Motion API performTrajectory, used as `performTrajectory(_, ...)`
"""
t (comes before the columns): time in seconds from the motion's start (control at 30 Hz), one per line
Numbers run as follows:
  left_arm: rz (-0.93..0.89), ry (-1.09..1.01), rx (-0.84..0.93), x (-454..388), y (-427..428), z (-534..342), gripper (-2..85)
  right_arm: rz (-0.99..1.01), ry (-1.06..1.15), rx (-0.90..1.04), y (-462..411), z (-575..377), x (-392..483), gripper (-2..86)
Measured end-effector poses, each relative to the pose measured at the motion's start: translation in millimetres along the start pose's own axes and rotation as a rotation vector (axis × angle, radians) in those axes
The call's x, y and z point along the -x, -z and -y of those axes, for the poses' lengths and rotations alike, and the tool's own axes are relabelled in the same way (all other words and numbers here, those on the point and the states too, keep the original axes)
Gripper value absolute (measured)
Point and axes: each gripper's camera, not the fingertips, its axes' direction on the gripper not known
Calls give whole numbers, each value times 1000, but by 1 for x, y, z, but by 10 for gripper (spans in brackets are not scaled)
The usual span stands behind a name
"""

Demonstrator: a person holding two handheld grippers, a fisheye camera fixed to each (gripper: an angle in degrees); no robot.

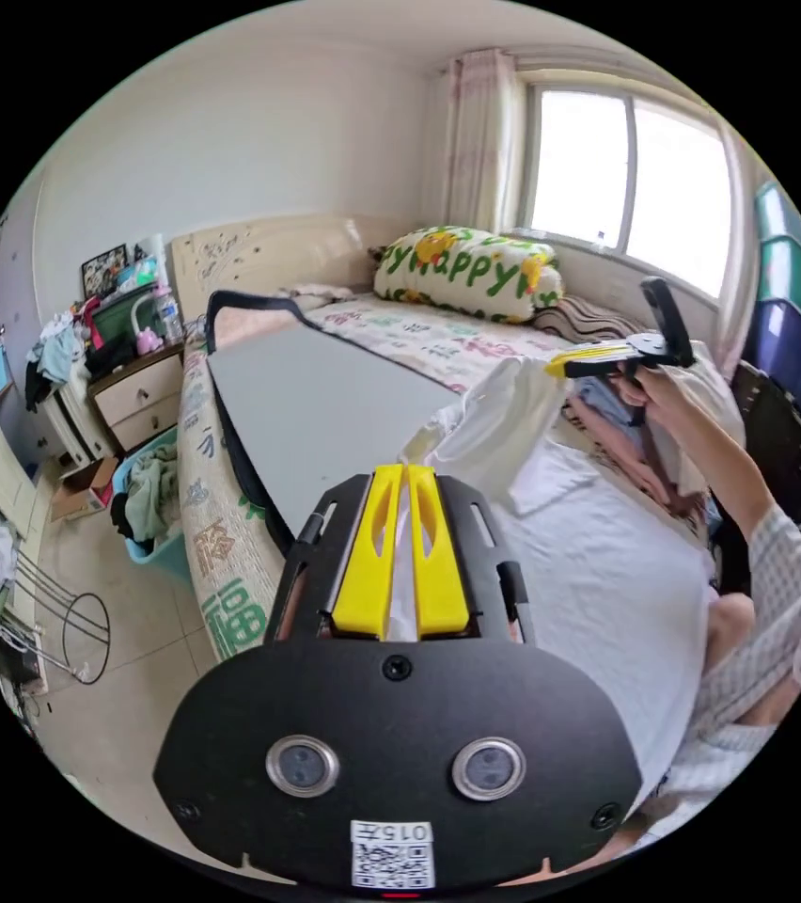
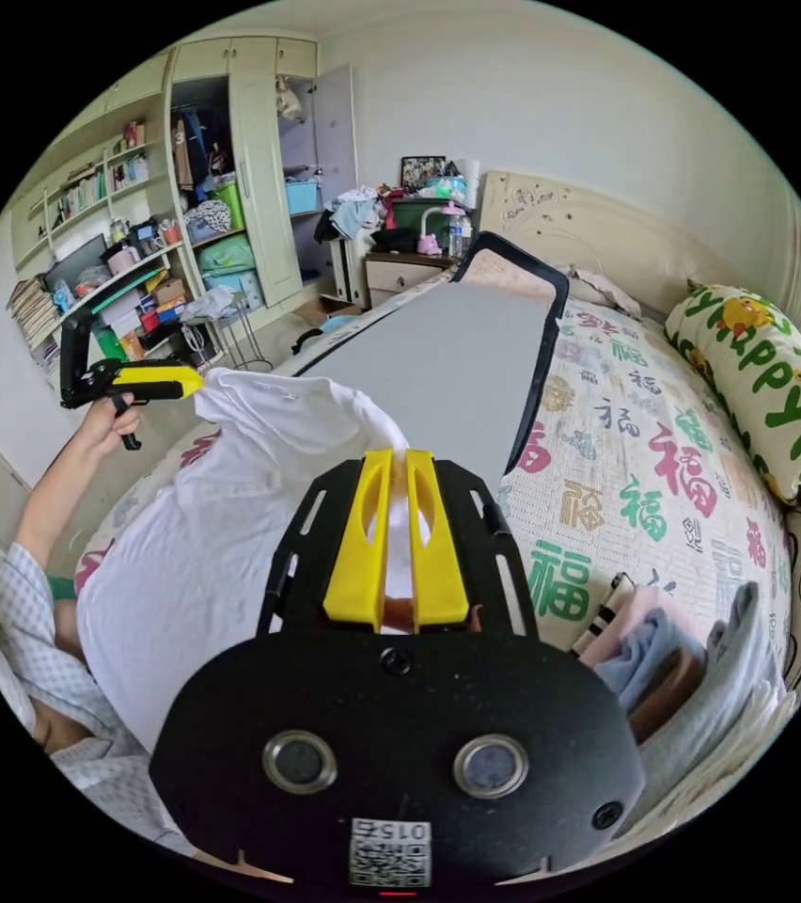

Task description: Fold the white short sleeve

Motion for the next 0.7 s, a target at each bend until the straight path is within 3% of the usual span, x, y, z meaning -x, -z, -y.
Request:
performTrajectory(0.17,-67,-186,33,-114,78,-110,2,131,109,-43,93,-118,65,37)
performTrajectory(0.23,-112,-267,131,-164,83,-172,3,187,142,-29,119,-190,96,37)
performTrajectory(0.33,-208,-289,280,-198,63,-229,1,229,106,68,118,-269,119,37)
performTrajectory(0.5,-266,-276,315,-213,54,-274,-3,229,24,126,105,-347,122,37)
performTrajectory(0.6,-234,-283,305,-221,56,-286,-1,280,-22,93,110,-369,113,35)
performTrajectory(0.7,-78,-322,254,-237,51,-298,6,330,-52,62,112,-383,105,42)
